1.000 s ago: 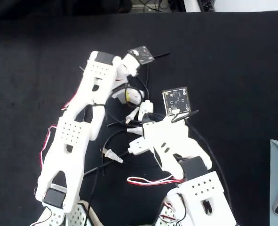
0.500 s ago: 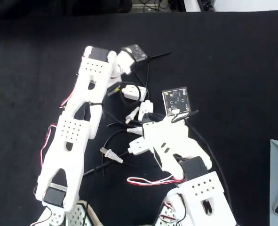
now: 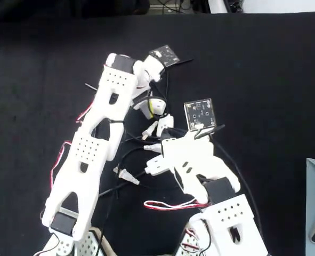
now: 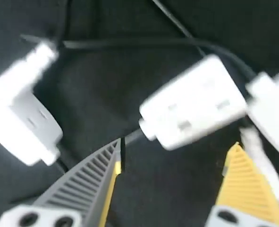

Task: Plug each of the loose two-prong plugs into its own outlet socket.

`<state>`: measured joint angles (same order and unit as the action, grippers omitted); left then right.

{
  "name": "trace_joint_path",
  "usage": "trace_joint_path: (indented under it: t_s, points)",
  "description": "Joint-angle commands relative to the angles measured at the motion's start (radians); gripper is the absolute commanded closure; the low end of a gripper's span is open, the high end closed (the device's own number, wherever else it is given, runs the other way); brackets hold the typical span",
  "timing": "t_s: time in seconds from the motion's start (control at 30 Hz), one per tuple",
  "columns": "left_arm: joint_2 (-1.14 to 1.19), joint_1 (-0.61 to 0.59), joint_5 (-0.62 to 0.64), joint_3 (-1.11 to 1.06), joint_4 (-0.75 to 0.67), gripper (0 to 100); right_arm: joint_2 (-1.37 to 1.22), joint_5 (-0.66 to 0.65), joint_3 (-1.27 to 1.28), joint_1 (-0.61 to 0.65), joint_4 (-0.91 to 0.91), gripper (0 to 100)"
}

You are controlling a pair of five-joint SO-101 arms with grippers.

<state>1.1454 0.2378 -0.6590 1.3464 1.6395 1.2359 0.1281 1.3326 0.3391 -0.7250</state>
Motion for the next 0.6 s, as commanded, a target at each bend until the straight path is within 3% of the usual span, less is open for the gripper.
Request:
trace_joint_path:
  t_s: [0.0,0.27,0.47,0.57]
  points:
    - [0.043,0.01,-0.009,0.044,-0.127,66,0.015,0.002,-0.005,0.003,0.015,98.3]
    - [0.138,0.005,-0.003,0.045,-0.216,68,0.013,0.002,-0.005,0.003,0.015,98.2]
    - [0.117,0.005,-0.009,0.045,-0.155,98,0.013,0.002,-0.005,0.003,0.015,98.2]
    - [0.123,0.012,-0.009,0.045,-0.058,95,0.015,0.002,-0.005,0.003,0.015,98.3]
